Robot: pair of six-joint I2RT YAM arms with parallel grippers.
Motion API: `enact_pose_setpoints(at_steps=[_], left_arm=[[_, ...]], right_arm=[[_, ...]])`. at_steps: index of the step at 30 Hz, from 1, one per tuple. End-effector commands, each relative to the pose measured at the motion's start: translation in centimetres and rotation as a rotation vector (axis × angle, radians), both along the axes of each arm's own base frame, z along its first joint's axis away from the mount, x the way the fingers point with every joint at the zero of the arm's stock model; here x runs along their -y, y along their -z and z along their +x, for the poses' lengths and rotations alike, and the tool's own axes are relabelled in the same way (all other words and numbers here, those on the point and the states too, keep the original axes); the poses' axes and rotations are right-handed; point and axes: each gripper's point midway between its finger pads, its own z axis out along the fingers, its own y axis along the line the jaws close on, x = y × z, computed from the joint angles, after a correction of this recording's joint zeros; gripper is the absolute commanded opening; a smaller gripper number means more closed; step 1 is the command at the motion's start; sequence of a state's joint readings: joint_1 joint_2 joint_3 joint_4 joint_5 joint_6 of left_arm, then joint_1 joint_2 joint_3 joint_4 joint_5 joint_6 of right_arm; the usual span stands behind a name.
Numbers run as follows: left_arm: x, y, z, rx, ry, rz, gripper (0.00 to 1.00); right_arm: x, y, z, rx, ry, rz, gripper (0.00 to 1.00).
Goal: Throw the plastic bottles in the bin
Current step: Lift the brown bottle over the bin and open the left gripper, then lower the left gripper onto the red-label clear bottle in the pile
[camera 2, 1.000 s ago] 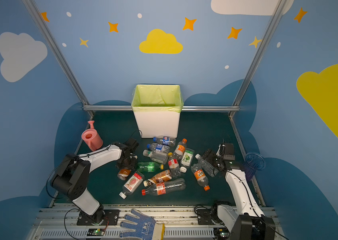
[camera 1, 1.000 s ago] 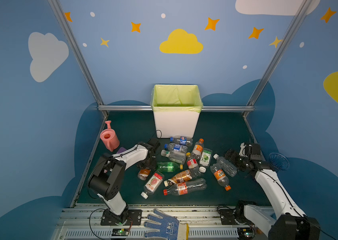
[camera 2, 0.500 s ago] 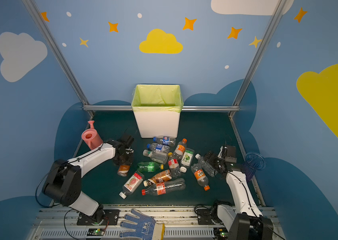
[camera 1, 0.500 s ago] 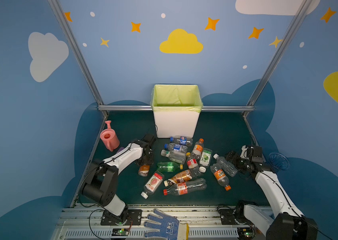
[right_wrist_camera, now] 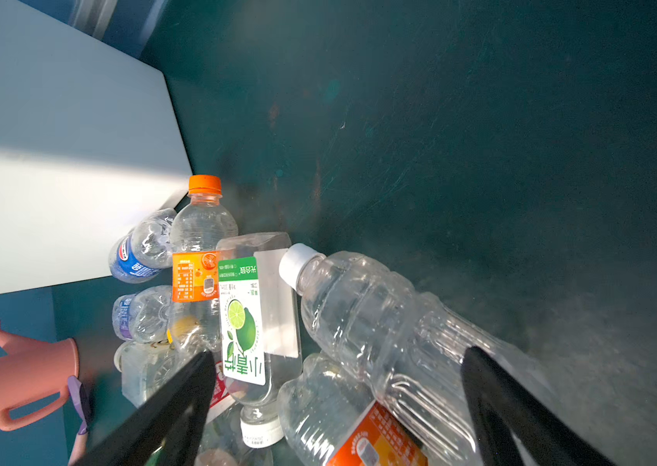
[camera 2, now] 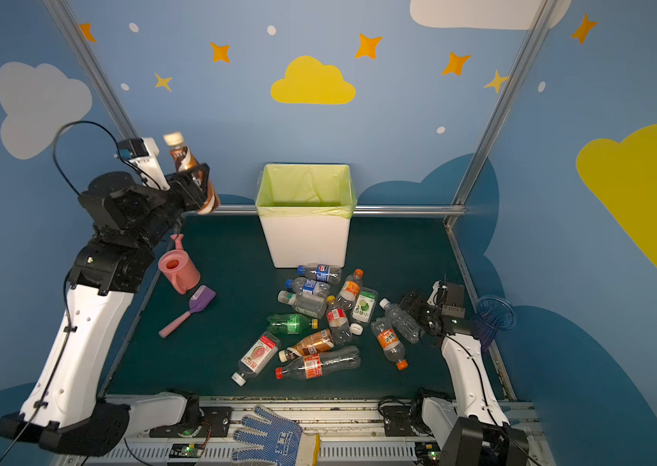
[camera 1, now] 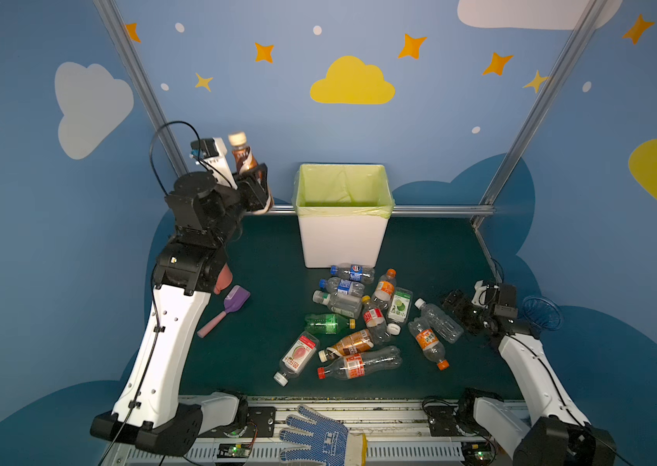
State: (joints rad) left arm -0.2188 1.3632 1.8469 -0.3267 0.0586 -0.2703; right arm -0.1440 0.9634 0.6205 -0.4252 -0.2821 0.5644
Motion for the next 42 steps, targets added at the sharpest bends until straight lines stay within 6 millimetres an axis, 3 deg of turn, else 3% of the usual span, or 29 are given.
enact_pose_setpoints(at_steps=[1, 4, 6, 8, 11, 13, 16, 22, 26, 30, 38, 42], left_arm=[[6.4, 6.5, 6.7, -0.168, 0.182, 0.02, 0.52], [11.1, 10.8, 10.6, -0.336, 0.217, 0.111, 0.63], [13.3, 11.7, 12.0, -0.4, 0.239, 0.13, 0.68], [14.2, 9.3, 12.3, -0.329, 0.262, 0.073, 0.77], [14.3, 5.3, 11.6, -0.224, 0.284, 0.012, 0.89], [13.9, 2.8, 9.9, -0.14, 0.271, 0.029, 1.0], [13.4, 2.2, 7.6, -0.061, 0.244, 0.066, 1.0], [11.8, 4.0, 4.7, -0.064, 0.221, 0.12, 1.0], [10.9, 6.5, 3.7, -0.108, 0.201, 0.143, 1.0], [10.1, 10.5, 2.3, -0.146, 0.19, 0.138, 1.0], [6.5, 21.1, -1.8, -0.363, 0.113, 0.227, 1.0], [5.4, 27.4, -4.8, -0.536, 0.12, 0.258, 1.0]], right_arm=[[0.0, -0.8, -0.4, 0.031, 0.004, 0.014, 0.94], [0.0, -1.0, -0.6, 0.04, 0.007, 0.023, 0.94], [0.0, -1.2, -0.8, 0.04, 0.006, 0.026, 0.94], [0.0, -1.3, -1.0, 0.038, 0.005, 0.024, 0.94], [0.2, -1.3, -1.4, 0.038, 0.014, 0.023, 0.94], [0.3, -1.1, -1.7, 0.035, 0.021, 0.024, 0.94], [0.3, -0.7, -2.0, 0.026, 0.029, 0.034, 0.94], [0.2, -0.1, -2.1, 0.003, 0.043, 0.052, 0.94], [0.1, 0.0, -2.3, -0.005, 0.041, 0.061, 0.94], [0.1, 1.2, -3.2, -0.059, 0.056, 0.067, 0.94], [0.0, 2.2, -3.8, -0.084, 0.058, 0.071, 0.94], [-0.1, 2.3, -3.4, -0.083, 0.052, 0.081, 0.94]])
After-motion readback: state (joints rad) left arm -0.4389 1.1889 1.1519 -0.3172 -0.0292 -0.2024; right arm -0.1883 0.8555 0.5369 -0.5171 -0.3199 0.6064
